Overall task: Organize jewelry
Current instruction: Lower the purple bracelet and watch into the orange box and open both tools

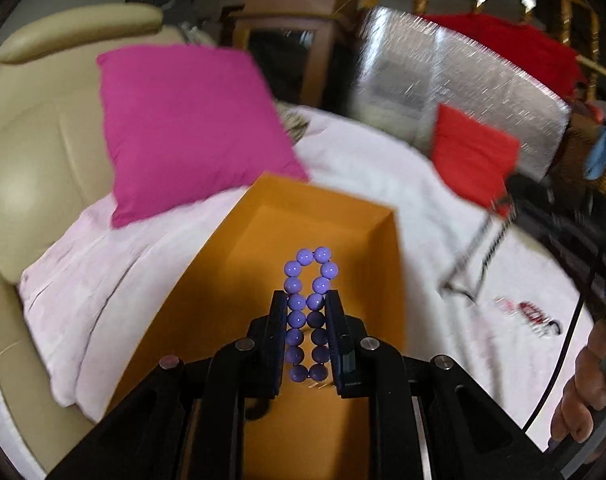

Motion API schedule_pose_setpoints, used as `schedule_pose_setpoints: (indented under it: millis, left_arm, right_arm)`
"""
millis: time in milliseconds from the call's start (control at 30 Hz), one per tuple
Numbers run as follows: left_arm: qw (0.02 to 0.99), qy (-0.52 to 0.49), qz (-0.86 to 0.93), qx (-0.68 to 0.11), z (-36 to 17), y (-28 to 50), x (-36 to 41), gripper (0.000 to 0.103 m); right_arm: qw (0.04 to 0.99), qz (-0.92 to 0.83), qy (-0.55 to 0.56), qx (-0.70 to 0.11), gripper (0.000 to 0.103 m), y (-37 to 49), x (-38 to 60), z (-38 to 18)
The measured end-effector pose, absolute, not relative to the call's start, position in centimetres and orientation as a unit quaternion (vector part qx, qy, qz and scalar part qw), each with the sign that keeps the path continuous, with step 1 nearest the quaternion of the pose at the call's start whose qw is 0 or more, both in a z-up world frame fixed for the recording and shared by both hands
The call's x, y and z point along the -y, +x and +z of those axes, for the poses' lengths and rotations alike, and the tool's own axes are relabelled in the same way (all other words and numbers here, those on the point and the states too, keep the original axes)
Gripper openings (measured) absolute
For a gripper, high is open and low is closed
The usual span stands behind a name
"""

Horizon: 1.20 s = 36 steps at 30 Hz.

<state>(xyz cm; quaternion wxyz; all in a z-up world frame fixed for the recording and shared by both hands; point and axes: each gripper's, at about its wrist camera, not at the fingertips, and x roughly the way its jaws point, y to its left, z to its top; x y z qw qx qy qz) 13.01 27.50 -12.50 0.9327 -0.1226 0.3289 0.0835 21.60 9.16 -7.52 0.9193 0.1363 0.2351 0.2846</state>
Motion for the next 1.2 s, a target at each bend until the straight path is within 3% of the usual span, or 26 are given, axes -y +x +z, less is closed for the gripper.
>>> schedule_pose_setpoints:
  millis: [100, 167, 233, 300, 367, 400, 767, 867, 1200]
  left_arm:
    - [0.924, -0.122, 0.085, -0.354, -13.7, 13.5, -27.8, 0.02]
    - [0.921, -0.117, 0.089, -0.36, -13.9, 13.7, -27.7, 0.025]
    - [0.918, -0.116, 0.1, -0.366, -14.1, 14.0, -27.5, 0.053]
    - [0.92, -0.117, 0.108, -0.358, -13.8, 14.1, -27.4, 0.06]
    - [0.925, -0.112, 0.099, -0.348, -13.4, 13.6, -27.0, 0.061]
    - [0.928, -0.107, 0.097, -0.344, -13.2, 13.7, -26.6, 0.061]
    - [0.933, -0.081, 0.077, -0.343, -12.8, 15.0, -22.5, 0.066]
    - [0.929, -0.073, 0.087, -0.353, -13.4, 15.8, -22.0, 0.076]
    - [0.902, -0.08, 0.083, -0.416, -16.6, 18.0, -22.2, 0.077]
  right_arm:
    - [0.916, 0.29, 0.126, -0.247, 0.023, 22.5, -12.6, -8.6]
    - [0.915, 0.286, 0.122, -0.257, 0.023, 23.9, -14.3, -9.4]
    - [0.914, 0.282, 0.132, -0.258, 0.024, 25.5, -15.2, -9.9]
    - [0.917, 0.272, 0.137, -0.257, 0.033, 26.6, -15.1, -9.8]
    - [0.919, 0.263, 0.149, -0.254, 0.053, 27.2, -14.1, -9.5]
    - [0.919, 0.264, 0.15, -0.25, 0.054, 27.2, -13.6, -9.2]
    - [0.951, 0.149, 0.127, -0.238, 0.054, 25.0, 0.0, -8.1]
    - [0.957, 0.099, 0.13, -0.242, 0.054, 23.9, 5.0, -7.8]
    - [0.954, -0.068, 0.146, -0.253, 0.054, 19.3, 18.6, -8.6]
